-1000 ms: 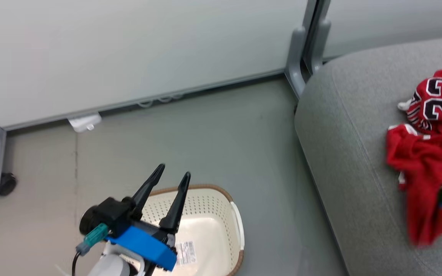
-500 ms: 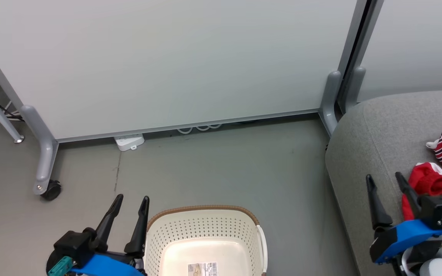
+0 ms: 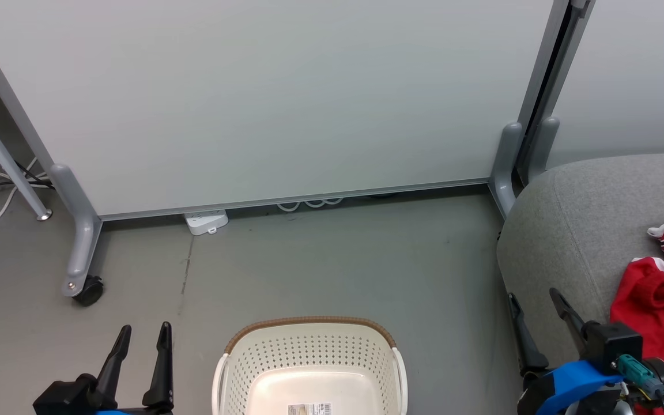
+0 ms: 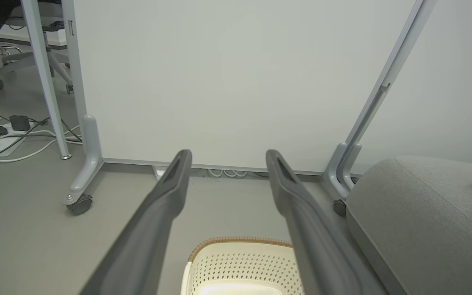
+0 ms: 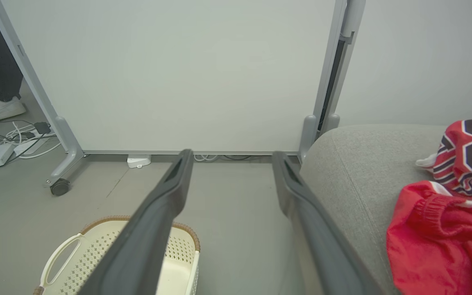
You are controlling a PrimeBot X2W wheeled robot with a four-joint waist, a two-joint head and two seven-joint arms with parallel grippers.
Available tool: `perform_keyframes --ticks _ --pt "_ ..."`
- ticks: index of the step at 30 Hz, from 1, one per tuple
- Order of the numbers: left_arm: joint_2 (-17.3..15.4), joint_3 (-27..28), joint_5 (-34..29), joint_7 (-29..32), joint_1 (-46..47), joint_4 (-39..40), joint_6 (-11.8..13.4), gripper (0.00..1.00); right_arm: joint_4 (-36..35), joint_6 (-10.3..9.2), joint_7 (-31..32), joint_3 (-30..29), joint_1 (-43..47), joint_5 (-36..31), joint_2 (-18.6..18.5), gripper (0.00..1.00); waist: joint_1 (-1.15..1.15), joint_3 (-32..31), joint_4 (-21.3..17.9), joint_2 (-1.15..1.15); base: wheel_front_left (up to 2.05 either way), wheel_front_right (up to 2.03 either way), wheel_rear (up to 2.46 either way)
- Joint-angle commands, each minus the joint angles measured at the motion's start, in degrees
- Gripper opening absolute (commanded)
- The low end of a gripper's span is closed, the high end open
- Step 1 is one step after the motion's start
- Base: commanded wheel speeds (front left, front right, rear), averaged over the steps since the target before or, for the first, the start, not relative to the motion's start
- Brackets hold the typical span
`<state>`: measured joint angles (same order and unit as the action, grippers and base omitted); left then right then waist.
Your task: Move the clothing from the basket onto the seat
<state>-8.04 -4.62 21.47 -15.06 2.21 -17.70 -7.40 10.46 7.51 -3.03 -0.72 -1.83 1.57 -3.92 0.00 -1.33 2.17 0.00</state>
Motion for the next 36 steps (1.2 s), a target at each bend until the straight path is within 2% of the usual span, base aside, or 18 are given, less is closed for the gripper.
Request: perform_keyframes --ticks 1,23,24,33,36 --pt "0.3 0.4 -0.6 -0.2 -0.9 -0.1 -0.1 1.00 -0.1 -0.04 -0.1 -0.1 1.0 -0.2 0.4 1.00 0.00 -0.1 -0.1 0.00 0.00 0.00 0.00" --pt "0.6 0.6 -1.2 -0.2 -1.2 -1.7 -0.1 1.00 1.2 -0.04 -0.5 -0.3 0.9 0.6 1.1 1.00 0.00 0.1 -0.5 0.00 0.00 0.00 0.00" --pt "0.9 0.5 -0.9 0.0 -0.5 -1.7 0.0 0.00 1.1 0.00 -0.1 -0.4 0.5 0.2 0.9 0.00 0.00 0.1 -0.5 0.00 0.00 0.00 0.00" --pt "2.7 0.4 -0.6 0.4 -2.9 -6.0 0.0 0.00 5.9 0.01 0.1 -0.5 2.1 0.5 0.9 0.00 0.02 0.1 -0.5 0.00 0.00 0.00 0.00" --pt "2.9 0.8 2.1 1.3 -2.7 -5.8 0.0 0.00 6.2 0.01 0.6 -0.8 1.7 3.9 0.9 0.00 0.02 0.2 -0.5 0.00 0.00 0.00 0.00"
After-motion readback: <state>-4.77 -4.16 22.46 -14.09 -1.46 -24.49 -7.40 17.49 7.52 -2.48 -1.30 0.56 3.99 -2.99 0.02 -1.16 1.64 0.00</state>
